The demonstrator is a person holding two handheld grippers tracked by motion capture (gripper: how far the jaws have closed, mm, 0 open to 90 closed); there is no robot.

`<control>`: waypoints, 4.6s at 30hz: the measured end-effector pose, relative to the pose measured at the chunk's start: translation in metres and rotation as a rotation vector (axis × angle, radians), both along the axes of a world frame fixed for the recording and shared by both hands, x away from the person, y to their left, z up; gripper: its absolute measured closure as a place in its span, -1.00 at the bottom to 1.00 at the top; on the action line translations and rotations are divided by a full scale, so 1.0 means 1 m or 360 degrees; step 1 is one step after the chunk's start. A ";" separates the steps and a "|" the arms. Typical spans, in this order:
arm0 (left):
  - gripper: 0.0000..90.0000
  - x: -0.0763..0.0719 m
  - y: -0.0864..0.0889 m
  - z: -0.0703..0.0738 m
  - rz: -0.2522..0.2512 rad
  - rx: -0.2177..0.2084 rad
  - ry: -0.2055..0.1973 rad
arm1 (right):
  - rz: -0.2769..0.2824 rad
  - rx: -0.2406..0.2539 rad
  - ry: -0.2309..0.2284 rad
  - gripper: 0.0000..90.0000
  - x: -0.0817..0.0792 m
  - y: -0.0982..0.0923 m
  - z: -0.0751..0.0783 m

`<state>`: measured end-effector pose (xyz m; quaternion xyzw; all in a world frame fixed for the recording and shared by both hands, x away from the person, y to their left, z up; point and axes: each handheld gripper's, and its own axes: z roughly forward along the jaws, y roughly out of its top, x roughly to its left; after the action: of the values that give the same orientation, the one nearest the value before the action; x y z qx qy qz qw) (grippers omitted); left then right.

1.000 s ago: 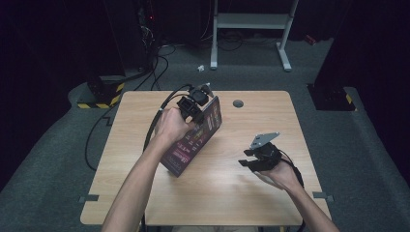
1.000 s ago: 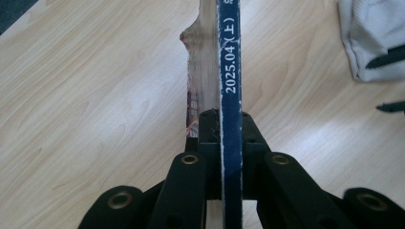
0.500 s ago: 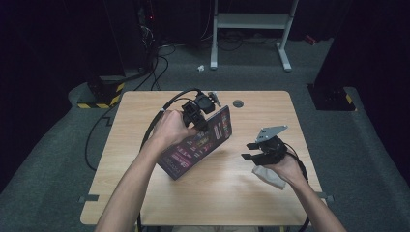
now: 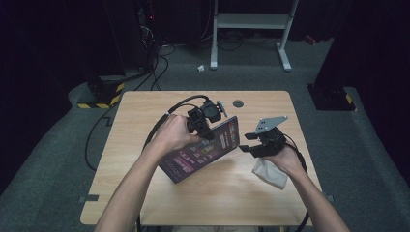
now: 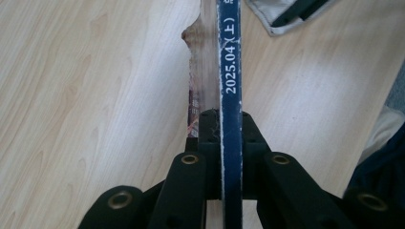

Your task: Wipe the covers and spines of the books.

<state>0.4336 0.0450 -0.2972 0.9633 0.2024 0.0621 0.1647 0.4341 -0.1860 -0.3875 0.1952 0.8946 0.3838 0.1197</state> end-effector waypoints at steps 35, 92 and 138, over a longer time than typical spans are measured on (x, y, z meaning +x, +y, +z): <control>0.82 -0.011 -0.021 -0.005 -0.0274 0.0031 -0.0046 | 0.0466 0.0040 0.0080 0.82 0.004 0.016 -0.001; 0.76 -0.009 0.081 -0.047 -0.0021 -0.0015 -0.0067 | 0.0345 0.0165 0.0199 0.84 0.021 -0.027 -0.013; 0.87 -0.032 0.105 -0.060 0.0593 -0.0368 -0.0043 | -0.0588 -0.0181 0.0304 -0.24 -0.006 -0.068 -0.085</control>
<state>0.4020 0.1503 -0.3573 0.8830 0.3806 0.0809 0.2625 0.4284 -0.2543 -0.4729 0.3841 0.8712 0.2839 0.1135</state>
